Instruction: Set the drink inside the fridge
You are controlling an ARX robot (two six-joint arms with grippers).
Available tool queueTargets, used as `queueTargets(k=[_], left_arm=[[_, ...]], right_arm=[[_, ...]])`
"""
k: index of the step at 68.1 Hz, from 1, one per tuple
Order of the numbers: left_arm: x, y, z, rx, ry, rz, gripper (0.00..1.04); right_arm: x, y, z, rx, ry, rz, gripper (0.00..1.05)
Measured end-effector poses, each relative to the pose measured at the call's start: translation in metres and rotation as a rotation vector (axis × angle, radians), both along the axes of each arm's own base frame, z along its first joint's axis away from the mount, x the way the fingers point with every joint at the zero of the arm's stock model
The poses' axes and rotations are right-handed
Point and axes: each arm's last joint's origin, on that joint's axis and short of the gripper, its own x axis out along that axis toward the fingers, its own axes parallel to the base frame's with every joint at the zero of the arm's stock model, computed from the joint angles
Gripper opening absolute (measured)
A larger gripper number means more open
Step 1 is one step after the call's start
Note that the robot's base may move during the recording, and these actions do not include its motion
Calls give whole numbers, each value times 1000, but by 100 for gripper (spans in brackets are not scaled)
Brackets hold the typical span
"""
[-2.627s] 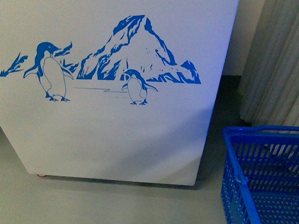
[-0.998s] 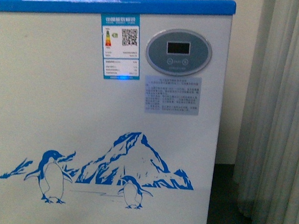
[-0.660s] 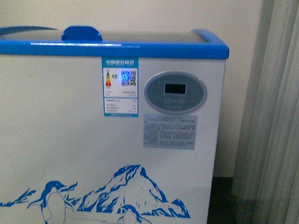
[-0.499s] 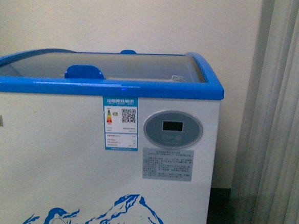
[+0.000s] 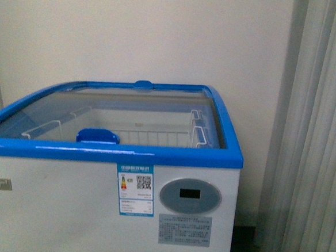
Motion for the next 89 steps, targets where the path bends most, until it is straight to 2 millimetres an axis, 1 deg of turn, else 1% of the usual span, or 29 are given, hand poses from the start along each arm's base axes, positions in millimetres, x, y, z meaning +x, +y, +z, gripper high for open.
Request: queueTargets(k=[3, 6, 10, 16, 18, 20, 22, 23, 25, 26, 28, 29, 31, 34, 35, 38, 39, 41, 42, 45, 46, 49, 52, 60, 64, 66, 71, 79, 89], left_arm=[[0, 0, 0, -11, 7, 1, 97], [3, 1, 0, -120, 154, 12, 97], [13, 3, 2, -211, 228, 28, 97], [39, 11, 11, -271, 239, 47, 97], [51, 13, 16, -272, 228, 43, 97], [70, 15, 25, -258, 206, 22, 97], [80, 16, 29, -244, 194, 8, 97], [90, 16, 34, -225, 181, -8, 97], [101, 16, 38, -200, 170, -30, 97], [111, 15, 42, -165, 159, -53, 97], [122, 14, 45, -134, 149, -77, 97], [133, 12, 48, -98, 139, -106, 97], [143, 10, 52, -61, 130, -138, 97], [167, 4, 55, 29, 129, -215, 97], [178, 1, 61, 73, 112, -250, 97], [192, -4, 65, 152, 96, -310, 97], [200, -8, 68, 199, 89, -347, 97], [209, -11, 71, 247, 82, -383, 97], [217, -15, 73, 296, 74, -418, 97], [228, -21, 77, 355, 64, -469, 97], [235, -25, 79, 415, 53, -501, 97], [245, -30, 82, 487, 41, -543, 97], [260, -39, 86, 592, 26, -602, 97], [282, -53, 84, 824, 1, -709, 97], [293, -58, 78, 936, 6, -763, 97], [297, -59, 75, 960, 11, -777, 97], [314, -64, 66, 1089, 3, -819, 97], [331, -67, 62, 1160, 5, -830, 97], [351, -68, 62, 1209, 0, -816, 97]], right_arm=[[0, 0, 0, 0, 0, 0, 40], [0, 0, 0, 0, 0, 0, 40], [0, 0, 0, 0, 0, 0, 40], [0, 0, 0, -1, 0, 3, 40], [0, 0, 0, 0, 0, 3, 40], [0, 0, 0, 0, 0, 2, 40], [0, 0, 0, 0, 0, 0, 40], [0, 0, 0, 0, 0, 0, 40], [0, 0, 0, 0, 0, -1, 40], [0, 0, 0, 0, 0, 0, 40], [0, 0, 0, 0, 0, 0, 40], [0, 0, 0, 0, 0, 0, 40], [0, 0, 0, 0, 0, 0, 40], [0, 0, 0, 0, 0, 0, 40], [0, 0, 0, 0, 0, 0, 40], [0, 0, 0, 0, 0, 0, 40], [0, 0, 0, 0, 0, 0, 40], [0, 0, 0, 0, 0, 0, 40], [0, 0, 0, 0, 0, 0, 40], [0, 0, 0, 0, 0, 0, 40], [0, 0, 0, 0, 0, 0, 40], [0, 0, 0, 0, 0, 0, 40], [0, 0, 0, 0, 0, 0, 40], [0, 0, 0, 0, 0, 0, 40], [0, 0, 0, 0, 0, 0, 40], [0, 0, 0, 0, 0, 0, 40], [0, 0, 0, 0, 0, 0, 40], [0, 0, 0, 0, 0, 0, 40], [0, 0, 0, 0, 0, 0, 40]])
